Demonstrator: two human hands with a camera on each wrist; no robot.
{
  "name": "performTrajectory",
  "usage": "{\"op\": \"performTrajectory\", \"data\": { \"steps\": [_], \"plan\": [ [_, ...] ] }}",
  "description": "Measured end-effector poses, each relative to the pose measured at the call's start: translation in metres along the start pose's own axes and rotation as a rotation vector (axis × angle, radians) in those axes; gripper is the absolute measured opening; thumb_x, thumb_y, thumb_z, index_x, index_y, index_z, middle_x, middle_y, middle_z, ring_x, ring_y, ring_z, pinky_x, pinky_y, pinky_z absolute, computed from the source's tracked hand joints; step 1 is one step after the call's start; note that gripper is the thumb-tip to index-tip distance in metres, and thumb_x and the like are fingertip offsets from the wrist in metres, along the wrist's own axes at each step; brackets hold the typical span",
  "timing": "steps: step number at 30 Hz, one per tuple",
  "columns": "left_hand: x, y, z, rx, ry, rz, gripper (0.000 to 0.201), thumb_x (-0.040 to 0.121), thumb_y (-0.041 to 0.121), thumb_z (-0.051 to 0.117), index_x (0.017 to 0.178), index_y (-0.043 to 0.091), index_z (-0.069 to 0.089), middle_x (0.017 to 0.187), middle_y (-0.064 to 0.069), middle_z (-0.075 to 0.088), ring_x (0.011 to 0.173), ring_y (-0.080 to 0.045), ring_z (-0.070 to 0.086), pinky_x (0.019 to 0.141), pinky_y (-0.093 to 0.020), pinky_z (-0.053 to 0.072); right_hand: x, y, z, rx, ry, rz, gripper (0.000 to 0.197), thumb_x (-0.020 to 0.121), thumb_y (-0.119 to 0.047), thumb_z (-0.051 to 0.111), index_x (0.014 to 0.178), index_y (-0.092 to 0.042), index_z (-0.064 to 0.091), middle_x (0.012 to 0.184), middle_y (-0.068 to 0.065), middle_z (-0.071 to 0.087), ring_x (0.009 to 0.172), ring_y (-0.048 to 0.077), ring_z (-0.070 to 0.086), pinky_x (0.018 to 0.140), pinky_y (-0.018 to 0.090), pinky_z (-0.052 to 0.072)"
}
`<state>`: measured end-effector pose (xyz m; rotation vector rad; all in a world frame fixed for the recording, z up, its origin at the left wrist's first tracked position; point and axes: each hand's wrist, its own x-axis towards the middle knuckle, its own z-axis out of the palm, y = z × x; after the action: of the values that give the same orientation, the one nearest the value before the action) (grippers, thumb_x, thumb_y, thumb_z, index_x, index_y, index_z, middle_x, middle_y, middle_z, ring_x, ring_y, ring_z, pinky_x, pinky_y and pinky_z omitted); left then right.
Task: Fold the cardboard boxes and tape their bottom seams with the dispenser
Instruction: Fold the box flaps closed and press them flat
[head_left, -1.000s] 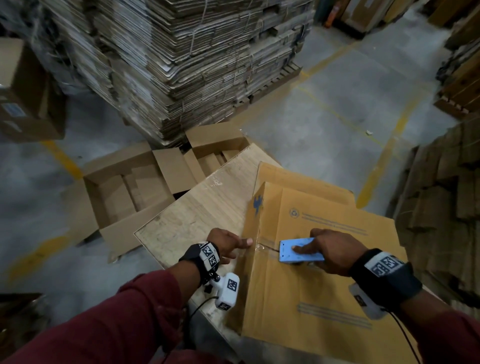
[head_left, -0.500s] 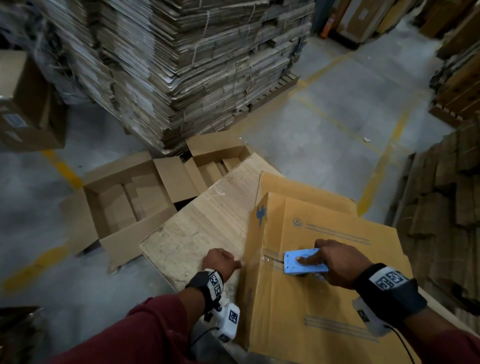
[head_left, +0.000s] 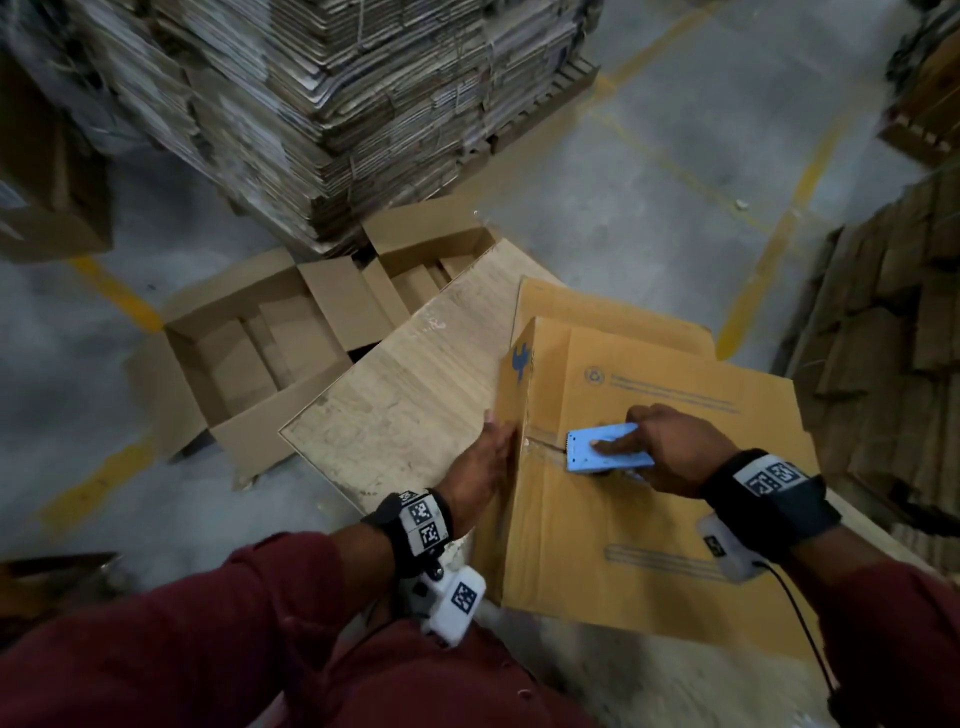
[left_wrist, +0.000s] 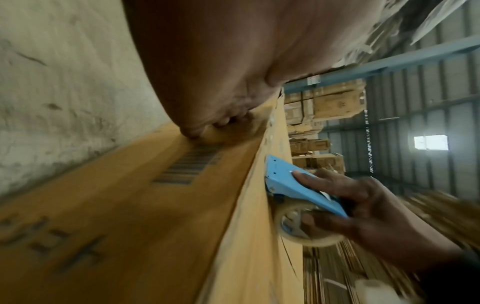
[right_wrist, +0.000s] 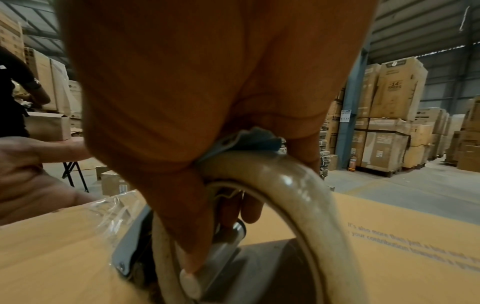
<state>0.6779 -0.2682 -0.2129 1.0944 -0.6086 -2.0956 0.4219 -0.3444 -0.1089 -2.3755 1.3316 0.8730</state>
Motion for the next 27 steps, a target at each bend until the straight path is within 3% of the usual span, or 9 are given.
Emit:
{"op": "performTrajectory", "data": {
  "steps": [3, 6, 8, 9, 11, 14, 17, 22, 27],
  "plan": [
    [0.012, 0.000, 0.003, 0.068, -0.067, 0.026, 0.084, 0.098, 0.078, 0.020, 0.154, 0.022, 0.046, 0.150, 0.001, 0.057, 0.140, -0.015, 0.052, 0.124, -0.043, 0.031, 0.000, 0.003, -0.003, 0.023, -0.018, -0.025, 0.056, 0.095, -0.041, 0.063, 0.143, -0.061, 0.042, 0.107, -0.005, 0.039, 0.106, 0.024, 0.050, 0.078, 0.040, 0.046],
    [0.014, 0.019, 0.012, 0.221, -0.057, 0.048, 0.089, 0.088, 0.089, 0.032, 0.154, 0.029, 0.041, 0.153, 0.012, 0.049, 0.143, -0.006, 0.044, 0.126, -0.041, 0.026, -0.001, 0.004, -0.005, 0.036, -0.004, -0.044, 0.055, 0.095, -0.041, 0.064, 0.142, -0.061, 0.044, 0.106, -0.005, 0.041, 0.105, 0.024, 0.051, 0.075, 0.038, 0.043],
    [0.015, 0.033, 0.016, 0.632, 0.035, 0.222, 0.072, 0.096, 0.076, 0.040, 0.153, 0.032, 0.029, 0.161, 0.016, 0.028, 0.150, 0.001, 0.023, 0.129, -0.040, 0.013, -0.003, 0.006, -0.006, 0.039, 0.002, -0.074, 0.054, 0.094, -0.042, 0.065, 0.141, -0.060, 0.047, 0.106, -0.005, 0.043, 0.105, 0.024, 0.052, 0.075, 0.038, 0.045],
    [0.014, 0.039, 0.019, 0.939, 0.062, 0.320, 0.085, 0.097, 0.073, 0.043, 0.162, 0.026, 0.014, 0.170, 0.010, 0.009, 0.155, -0.002, 0.007, 0.129, -0.040, 0.005, -0.004, 0.009, -0.008, 0.041, 0.001, -0.082, 0.054, 0.093, -0.041, 0.066, 0.140, -0.059, 0.048, 0.107, -0.004, 0.045, 0.104, 0.025, 0.053, 0.075, 0.039, 0.047],
    [0.011, 0.043, 0.028, 1.477, -0.034, 0.434, 0.114, 0.089, 0.081, 0.045, 0.164, 0.016, -0.011, 0.172, 0.000, -0.018, 0.157, -0.013, -0.014, 0.126, -0.044, -0.004, -0.005, 0.013, -0.011, 0.024, -0.003, -0.099, 0.055, 0.092, -0.040, 0.067, 0.141, -0.058, 0.049, 0.106, -0.003, 0.046, 0.102, 0.026, 0.055, 0.075, 0.041, 0.049],
    [0.015, 0.023, 0.027, 1.905, -0.198, 0.416, 0.120, 0.084, 0.092, 0.031, 0.164, 0.013, -0.012, 0.170, -0.003, -0.023, 0.157, -0.017, -0.019, 0.127, -0.057, -0.002, -0.007, 0.017, -0.019, -0.041, -0.012, -0.151, 0.056, 0.092, -0.041, 0.067, 0.144, -0.053, 0.049, 0.101, -0.006, 0.039, 0.103, 0.028, 0.059, 0.071, 0.037, 0.044],
    [0.015, 0.014, 0.017, 2.052, -0.162, 0.457, 0.119, 0.082, 0.096, 0.023, 0.165, 0.015, -0.006, 0.171, -0.003, -0.021, 0.158, -0.017, -0.017, 0.126, -0.060, 0.004, -0.012, 0.018, -0.025, -0.115, -0.010, -0.158, 0.055, 0.095, -0.046, 0.062, 0.146, -0.056, 0.043, 0.109, -0.002, 0.046, 0.108, 0.025, 0.058, 0.069, 0.032, 0.033],
    [0.017, 0.013, 0.021, 2.104, -0.163, 0.456, 0.126, 0.079, 0.100, 0.025, 0.164, 0.015, -0.013, 0.171, -0.002, -0.023, 0.157, -0.017, -0.021, 0.128, -0.050, -0.002, -0.036, 0.036, -0.025, -0.055, 0.069, -0.165, 0.051, 0.097, -0.059, 0.053, 0.145, -0.066, 0.035, 0.102, -0.008, 0.050, 0.100, 0.021, 0.059, 0.066, 0.033, 0.038],
    [0.020, 0.013, 0.031, 2.147, -0.172, 0.400, 0.127, 0.077, 0.101, 0.024, 0.163, 0.018, -0.017, 0.170, 0.000, -0.025, 0.156, -0.017, -0.023, 0.128, -0.048, -0.005, -0.068, 0.067, -0.001, -0.046, 0.122, -0.176, 0.052, 0.096, -0.066, 0.048, 0.144, -0.071, 0.026, 0.103, -0.012, 0.041, 0.099, 0.018, 0.057, 0.065, 0.031, 0.036]
  ]
}}
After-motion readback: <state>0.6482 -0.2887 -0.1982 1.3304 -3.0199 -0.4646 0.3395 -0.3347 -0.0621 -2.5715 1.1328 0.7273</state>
